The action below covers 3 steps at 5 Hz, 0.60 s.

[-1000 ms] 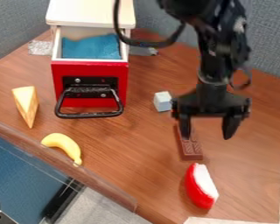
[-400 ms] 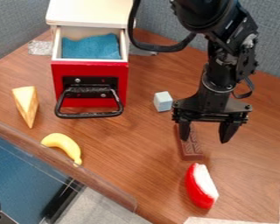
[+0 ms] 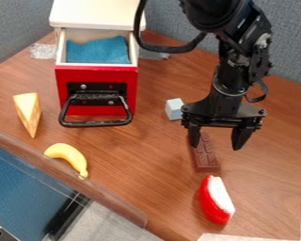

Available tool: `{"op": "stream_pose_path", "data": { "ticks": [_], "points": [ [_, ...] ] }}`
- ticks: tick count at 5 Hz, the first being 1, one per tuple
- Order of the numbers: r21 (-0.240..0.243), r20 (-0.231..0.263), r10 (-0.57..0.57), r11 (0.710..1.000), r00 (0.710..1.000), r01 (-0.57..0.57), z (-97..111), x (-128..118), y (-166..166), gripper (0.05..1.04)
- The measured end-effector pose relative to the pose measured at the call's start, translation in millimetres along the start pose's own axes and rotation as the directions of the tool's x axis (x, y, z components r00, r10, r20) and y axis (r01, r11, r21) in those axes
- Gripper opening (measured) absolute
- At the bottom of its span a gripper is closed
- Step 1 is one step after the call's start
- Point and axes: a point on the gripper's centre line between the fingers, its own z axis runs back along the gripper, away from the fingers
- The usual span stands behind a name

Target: Put the chocolate inside the drawer

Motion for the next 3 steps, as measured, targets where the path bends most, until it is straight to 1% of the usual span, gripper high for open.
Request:
{"op": "stream_pose_path", "data": {
  "ticks": [1,3],
  "points": [
    [0.033,-0.005,0.023,0.999,1.000,-0.023,-4.2,-1.1,12.2,1.001],
    [0.048,-0.011,0.033,0.998,0.999,-0.032,-10.0,-6.5,19.2,1.001]
  ]
}}
